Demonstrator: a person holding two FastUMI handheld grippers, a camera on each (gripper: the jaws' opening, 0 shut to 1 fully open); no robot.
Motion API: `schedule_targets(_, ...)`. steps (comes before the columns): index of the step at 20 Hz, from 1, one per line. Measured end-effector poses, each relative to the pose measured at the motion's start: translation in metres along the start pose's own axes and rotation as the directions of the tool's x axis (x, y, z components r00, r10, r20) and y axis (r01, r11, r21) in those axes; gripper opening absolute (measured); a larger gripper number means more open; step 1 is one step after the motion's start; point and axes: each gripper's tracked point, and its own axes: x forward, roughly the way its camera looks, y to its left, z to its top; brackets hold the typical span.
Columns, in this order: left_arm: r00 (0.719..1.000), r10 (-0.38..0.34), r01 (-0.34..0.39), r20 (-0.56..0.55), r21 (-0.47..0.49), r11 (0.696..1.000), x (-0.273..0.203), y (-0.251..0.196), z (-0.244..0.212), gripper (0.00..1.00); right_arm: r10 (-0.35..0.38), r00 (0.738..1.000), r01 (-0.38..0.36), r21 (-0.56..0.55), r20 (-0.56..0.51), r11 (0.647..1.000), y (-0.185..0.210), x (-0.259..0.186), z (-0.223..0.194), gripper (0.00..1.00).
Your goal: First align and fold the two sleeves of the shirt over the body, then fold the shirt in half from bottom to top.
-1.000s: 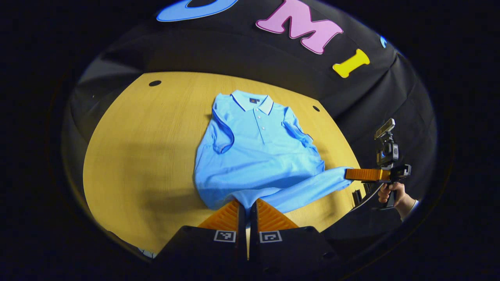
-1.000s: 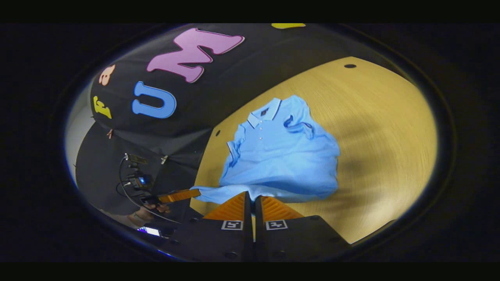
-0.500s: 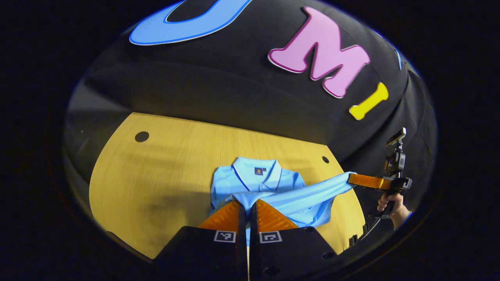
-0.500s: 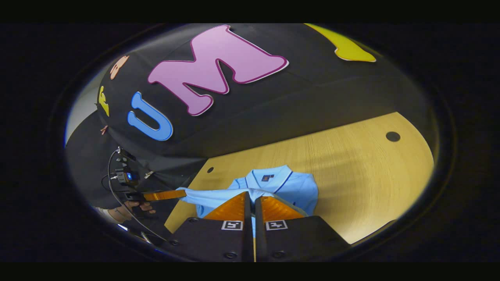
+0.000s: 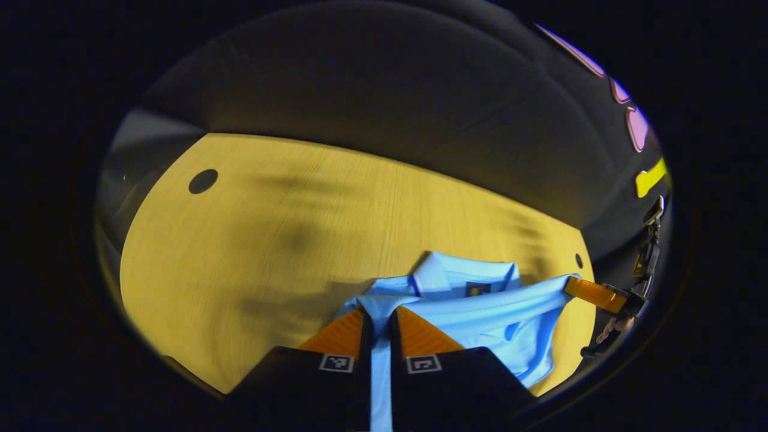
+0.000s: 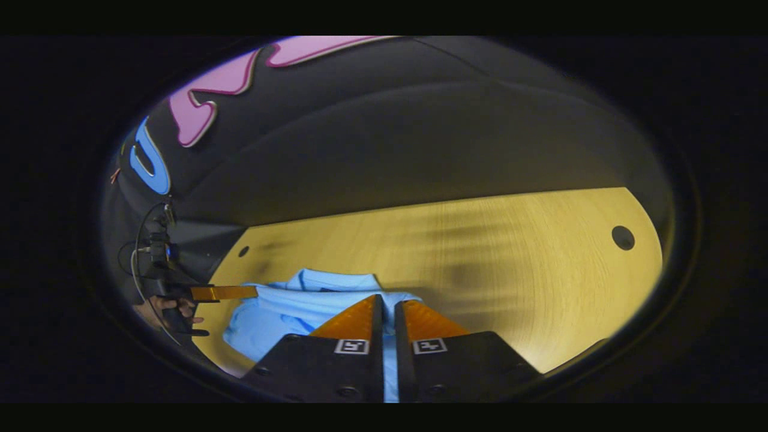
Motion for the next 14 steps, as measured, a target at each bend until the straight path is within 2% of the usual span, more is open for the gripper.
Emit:
schedule_targets(1, 1.000, 0.019, -0.019, -0.010, 0.015, 1.000, 0.007, 0.004, -0.003, 0.16, -0.006, 1.000, 0.007, 0.013, -0.020, 1.000, -0.005, 0.007, -0.007, 0.19)
schedule_targets(2, 1.000, 0.027, -0.027, -0.007, 0.029, 0.999, 0.009, 0.006, -0.002, 0.30, -0.018, 1.000, 0.018, 0.014, -0.023, 1.000, -0.011, 0.004, -0.006, 0.34)
schedule_targets(3, 0.999, 0.040, -0.041, 0.011, 0.036, 0.998, 0.006, 0.010, 0.002, 0.51, -0.014, 1.000, 0.014, 0.003, 0.000, 1.000, -0.012, 0.002, 0.000, 0.24)
schedule_targets(5, 0.995, 0.068, -0.071, 0.070, 0.040, 0.997, -0.005, 0.022, 0.018, 0.94, -0.026, 0.998, 0.029, -0.062, 0.054, 0.998, -0.017, -0.009, 0.012, 0.65)
schedule_targets(6, 0.991, 0.086, -0.090, 0.104, 0.034, 0.995, -0.015, 0.029, 0.027, 0.91, -0.025, 0.996, 0.034, -0.095, 0.087, 0.995, -0.015, -0.017, 0.021, 0.86)
schedule_targets(7, 0.984, 0.111, -0.116, 0.138, 0.028, 0.993, -0.028, 0.036, 0.034, 0.84, -0.020, 0.992, 0.035, -0.123, 0.122, 0.992, -0.011, -0.029, 0.032, 0.86)
schedule_targets(8, 0.977, 0.129, -0.136, 0.167, 0.030, 0.990, -0.045, 0.041, 0.041, 0.94, -0.017, 0.987, 0.042, -0.153, 0.157, 0.987, -0.004, -0.045, 0.041, 0.86)
schedule_targets(10, 0.955, 0.122, -0.143, 0.271, 0.056, 0.988, -0.089, 0.038, 0.055, 0.95, -0.015, 0.969, 0.077, -0.241, 0.248, 0.968, 0.009, -0.082, 0.063, 0.87)
schedule_targets(12, 0.919, 0.117, -0.176, 0.376, 0.125, 0.976, -0.145, 0.031, 0.057, 0.95, -0.025, 0.935, 0.149, -0.329, 0.353, 0.933, 0.025, -0.127, 0.082, 0.87)
schedule_targets(14, 0.875, 0.102, -0.200, 0.473, 0.163, 0.966, -0.205, 0.013, 0.052, 0.96, -0.022, 0.895, 0.208, -0.372, 0.446, 0.905, 0.052, -0.182, 0.091, 0.90)
